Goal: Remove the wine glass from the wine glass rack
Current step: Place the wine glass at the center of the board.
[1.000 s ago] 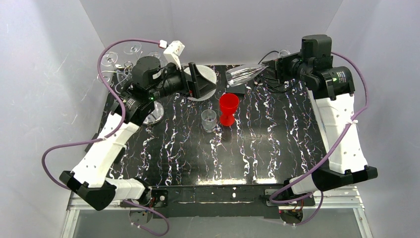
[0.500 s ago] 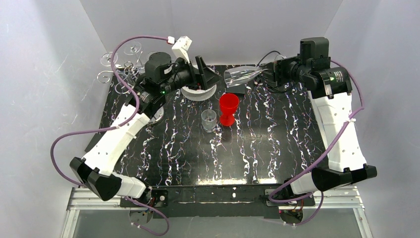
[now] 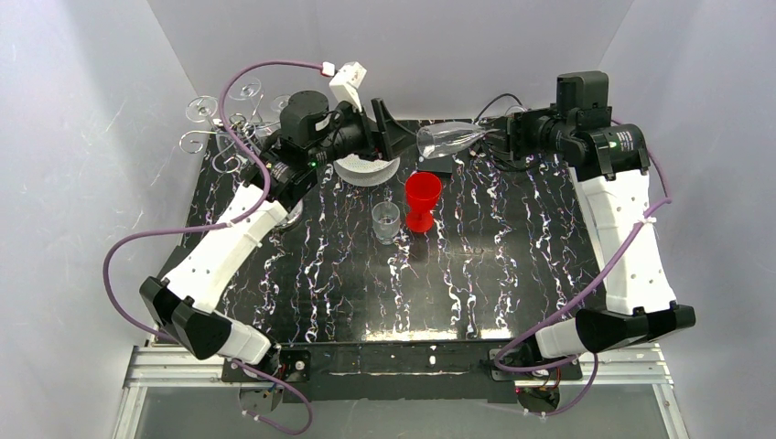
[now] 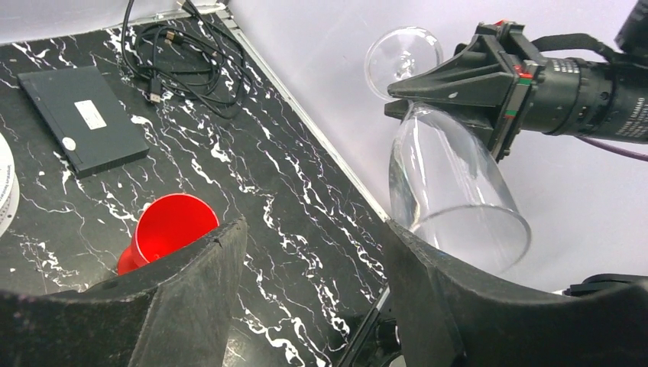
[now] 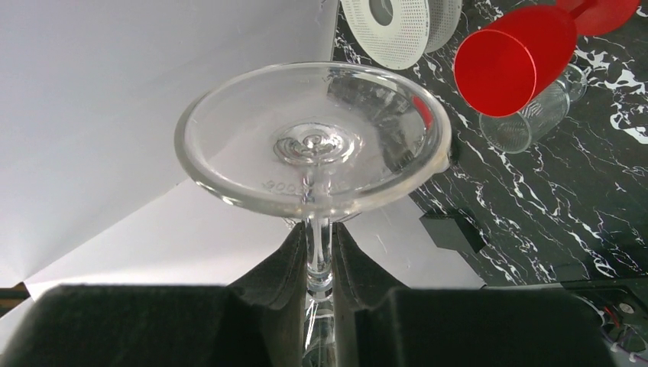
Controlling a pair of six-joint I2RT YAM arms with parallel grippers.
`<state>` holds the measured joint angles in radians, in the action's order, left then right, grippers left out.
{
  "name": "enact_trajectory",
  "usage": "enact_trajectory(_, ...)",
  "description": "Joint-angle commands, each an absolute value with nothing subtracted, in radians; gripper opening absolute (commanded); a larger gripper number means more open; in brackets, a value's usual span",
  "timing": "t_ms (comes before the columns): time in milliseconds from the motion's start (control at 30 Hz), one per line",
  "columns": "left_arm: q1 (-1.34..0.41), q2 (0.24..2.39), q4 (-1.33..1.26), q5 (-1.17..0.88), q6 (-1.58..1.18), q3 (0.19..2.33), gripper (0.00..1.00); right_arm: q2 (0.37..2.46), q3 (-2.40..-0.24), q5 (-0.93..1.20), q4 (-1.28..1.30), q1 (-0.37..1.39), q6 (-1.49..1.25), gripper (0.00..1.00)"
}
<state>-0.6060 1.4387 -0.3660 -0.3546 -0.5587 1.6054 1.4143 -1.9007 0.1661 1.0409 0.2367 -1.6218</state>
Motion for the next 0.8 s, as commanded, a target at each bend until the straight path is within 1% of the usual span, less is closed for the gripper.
enact_trajectory(0,-0.612,1.397,-0.377,-0.369,-0.506,1.668,0.64,1.384,-1.881,0.19,0.992,0.199,-1.649,0.01)
enact_trajectory(100,-0.612,1.378,-0.34,-0.367,-0.483,1.673,0.64,1.376,-1.868,0.191,0.99,0.181,-1.644,0.01)
enact_trajectory(233,-0.612,1.383,-0.32,-0.421,-0.494,1.691,0.65,1.371,-1.847,0.205,0.979,0.176,-1.648,0.01)
enact_trajectory(533,-0.619,1.415,-0.349,-0.456,-0.517,1.702,0.65,1.379,-1.84,0.264,0.958,0.176,-1.658,0.01)
enact_trajectory(767,-0.63,1.488,-0.364,-0.459,-0.517,1.77,0.6,1.378,-1.833,0.302,0.958,0.176,-1.67,0.01)
